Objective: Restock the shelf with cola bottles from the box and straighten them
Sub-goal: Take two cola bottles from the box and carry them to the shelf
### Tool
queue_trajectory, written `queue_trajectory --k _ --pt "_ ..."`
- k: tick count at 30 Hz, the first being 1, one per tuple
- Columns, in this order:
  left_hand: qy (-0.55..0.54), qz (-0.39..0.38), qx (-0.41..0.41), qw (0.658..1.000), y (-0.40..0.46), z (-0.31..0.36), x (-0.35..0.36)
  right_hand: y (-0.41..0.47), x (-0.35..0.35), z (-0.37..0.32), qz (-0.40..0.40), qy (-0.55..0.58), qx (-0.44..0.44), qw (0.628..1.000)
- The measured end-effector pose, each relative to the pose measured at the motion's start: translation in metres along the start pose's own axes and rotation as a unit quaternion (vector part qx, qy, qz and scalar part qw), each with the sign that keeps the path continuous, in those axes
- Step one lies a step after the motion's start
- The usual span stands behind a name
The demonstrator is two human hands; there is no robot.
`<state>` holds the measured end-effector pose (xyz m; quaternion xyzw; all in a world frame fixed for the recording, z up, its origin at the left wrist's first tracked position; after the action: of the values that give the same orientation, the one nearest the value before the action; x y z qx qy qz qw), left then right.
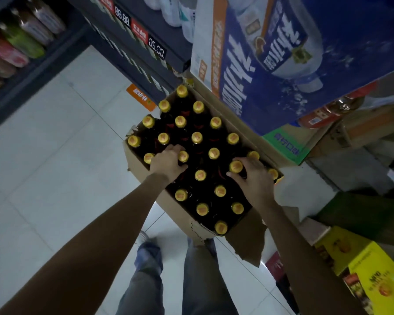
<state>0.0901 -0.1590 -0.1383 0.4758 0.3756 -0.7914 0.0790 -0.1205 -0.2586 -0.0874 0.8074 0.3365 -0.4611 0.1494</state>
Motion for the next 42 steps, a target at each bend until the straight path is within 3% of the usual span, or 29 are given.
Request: queue_trajectory --k 2,7,11,15,18,23,26,31,37,42 --pt "0.009 0.016 -0.002 1.0 0.001 0.003 -0.001 -0.005 -0.022 -0.009 0.052 0.041 -0.011 0.998" --pt "0.052 0.076 0.047 0.995 -0.006 0.012 -0.009 -0.015 -0.026 -0.021 0.02 0.256 0.073 0.964" --pt "0.04 0.138 0.127 0.981 -0.023 0.019 -0.021 -0.016 -0.046 -0.041 0.068 0.34 0.108 0.932" --pt "-0.104 0.246 0.119 0.956 -0.056 0.021 -0.082 -0.013 -0.071 -0.062 0.095 0.345 0.082 0.93" --pt "-0.252 0.267 0.105 0.924 -0.086 0.018 -0.131 -0.007 -0.09 -0.096 0.107 0.346 0.034 0.931" --pt "-0.509 0.23 0.072 0.826 -0.129 -0.023 -0.176 -0.001 -0.119 -0.151 0.185 0.43 0.018 0.884" --pt "-0.584 0.242 0.07 0.771 -0.157 -0.053 -0.197 0.013 -0.121 -0.189 0.197 0.488 0.018 0.85" --pt "-0.615 0.337 0.035 0.712 -0.201 -0.156 -0.226 0.041 -0.064 -0.271 0.07 0.577 0.048 0.812" --pt "-0.681 0.424 -0.042 0.595 -0.272 -0.352 -0.247 0.041 0.039 -0.43 -0.033 0.555 0.047 0.83" --pt "-0.622 0.429 -0.066 0.652 -0.359 -0.511 -0.27 0.022 0.128 -0.601 -0.08 0.526 -0.032 0.846"
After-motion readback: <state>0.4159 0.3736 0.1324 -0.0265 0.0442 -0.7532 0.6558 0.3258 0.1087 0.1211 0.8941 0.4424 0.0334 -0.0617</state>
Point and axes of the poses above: each hand's wrist, its own y-axis towards the middle knuckle, its own x-axis out of the palm, z = x × y, the point moved 8 cm from there along y, towards the middle knuckle, and after that the axes turned 4 degrees about -x, right-handed, at the moved point
